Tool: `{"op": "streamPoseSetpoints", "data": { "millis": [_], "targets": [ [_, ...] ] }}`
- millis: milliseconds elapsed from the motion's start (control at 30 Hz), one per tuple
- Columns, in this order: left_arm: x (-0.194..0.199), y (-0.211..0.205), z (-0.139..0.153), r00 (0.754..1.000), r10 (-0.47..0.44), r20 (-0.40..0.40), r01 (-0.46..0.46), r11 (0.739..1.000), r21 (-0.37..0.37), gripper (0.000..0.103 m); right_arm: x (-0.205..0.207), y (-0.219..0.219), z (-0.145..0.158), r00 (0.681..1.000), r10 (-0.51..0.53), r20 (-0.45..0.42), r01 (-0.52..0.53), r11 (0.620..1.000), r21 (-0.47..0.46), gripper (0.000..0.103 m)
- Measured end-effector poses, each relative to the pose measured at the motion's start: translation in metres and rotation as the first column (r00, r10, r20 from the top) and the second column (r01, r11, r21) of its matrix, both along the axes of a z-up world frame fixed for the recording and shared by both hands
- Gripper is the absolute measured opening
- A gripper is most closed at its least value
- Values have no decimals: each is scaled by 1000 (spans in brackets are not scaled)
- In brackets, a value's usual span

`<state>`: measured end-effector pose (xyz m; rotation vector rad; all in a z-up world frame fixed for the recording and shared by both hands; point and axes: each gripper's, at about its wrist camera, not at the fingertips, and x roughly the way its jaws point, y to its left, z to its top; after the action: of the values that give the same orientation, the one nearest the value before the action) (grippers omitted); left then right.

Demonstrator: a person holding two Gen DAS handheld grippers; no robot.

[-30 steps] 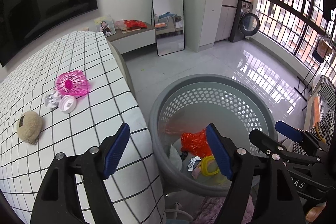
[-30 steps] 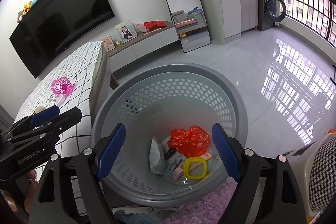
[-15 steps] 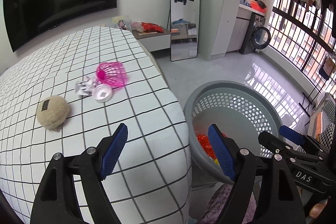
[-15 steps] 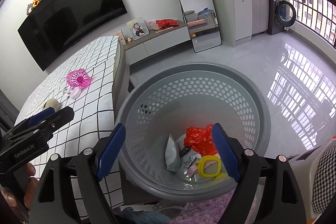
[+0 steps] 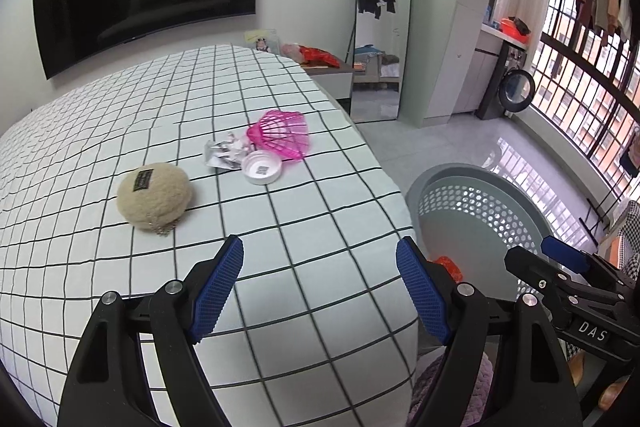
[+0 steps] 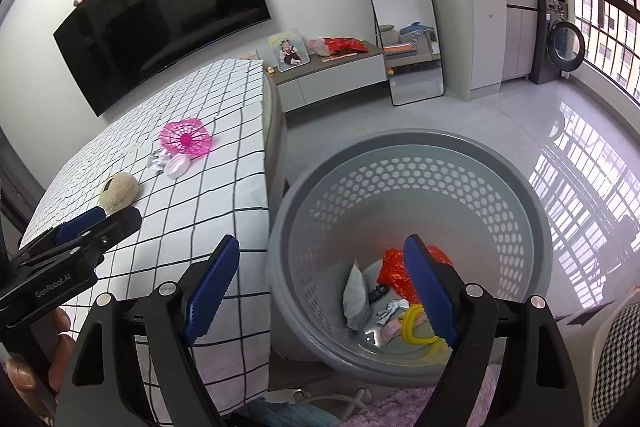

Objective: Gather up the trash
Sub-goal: 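Move both open tools back over the bed toward the beige pouch and white lid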

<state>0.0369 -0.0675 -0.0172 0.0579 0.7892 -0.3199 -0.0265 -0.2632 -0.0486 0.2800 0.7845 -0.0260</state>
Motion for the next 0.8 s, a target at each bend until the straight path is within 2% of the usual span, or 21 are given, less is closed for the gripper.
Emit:
{"op": "streamPoseSetpoints", "data": {
  "millis": [800],
  "targets": [
    [25, 84, 7, 987, 158, 19, -158, 987, 17, 77, 71, 77, -1, 983, 181, -29, -181, 983, -5, 80]
  ]
}}
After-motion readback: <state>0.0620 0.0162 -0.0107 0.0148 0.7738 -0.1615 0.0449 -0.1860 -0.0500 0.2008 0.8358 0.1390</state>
